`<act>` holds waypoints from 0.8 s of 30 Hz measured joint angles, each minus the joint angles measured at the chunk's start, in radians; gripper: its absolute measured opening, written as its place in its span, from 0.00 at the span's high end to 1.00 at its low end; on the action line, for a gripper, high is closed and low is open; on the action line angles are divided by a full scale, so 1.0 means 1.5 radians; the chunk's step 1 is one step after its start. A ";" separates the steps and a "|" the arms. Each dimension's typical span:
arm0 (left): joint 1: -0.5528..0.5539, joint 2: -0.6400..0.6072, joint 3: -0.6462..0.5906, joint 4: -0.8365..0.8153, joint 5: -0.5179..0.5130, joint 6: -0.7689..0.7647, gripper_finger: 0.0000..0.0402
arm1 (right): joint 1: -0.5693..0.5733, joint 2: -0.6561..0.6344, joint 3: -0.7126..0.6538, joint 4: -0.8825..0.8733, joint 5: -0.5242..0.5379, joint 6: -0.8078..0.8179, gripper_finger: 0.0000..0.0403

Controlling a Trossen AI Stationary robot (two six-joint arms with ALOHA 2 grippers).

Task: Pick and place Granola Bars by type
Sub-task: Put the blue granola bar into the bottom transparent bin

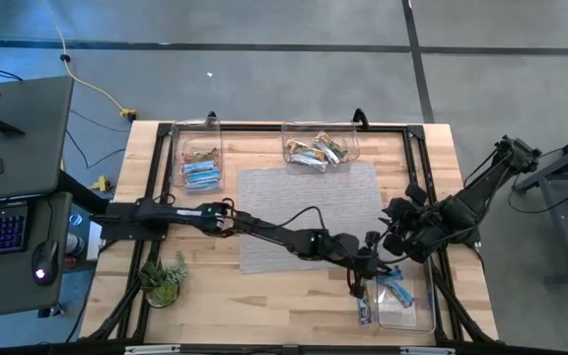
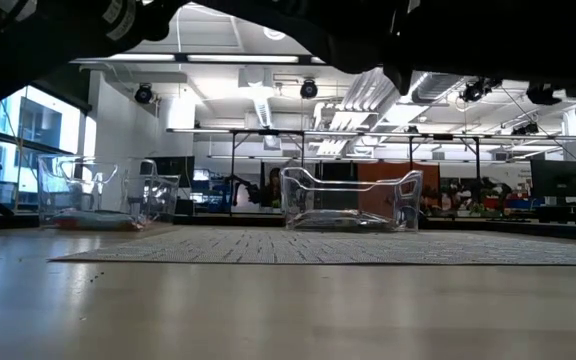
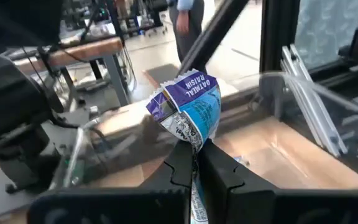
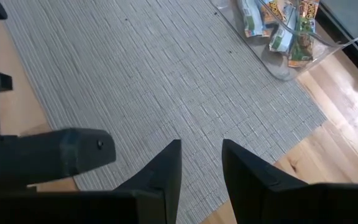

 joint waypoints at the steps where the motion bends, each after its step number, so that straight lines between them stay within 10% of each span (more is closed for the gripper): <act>1: 0.000 0.000 0.000 -0.001 0.000 0.000 0.99 | 0.000 0.000 0.000 0.002 0.000 0.000 0.75; 16: -0.007 -0.019 -0.001 -0.053 0.006 0.022 0.58 | 0.000 0.000 0.000 0.007 0.000 -0.001 0.75; 24: -0.048 -0.150 0.001 -0.272 -0.109 0.145 0.56 | 0.000 0.001 0.000 0.007 0.000 -0.001 0.75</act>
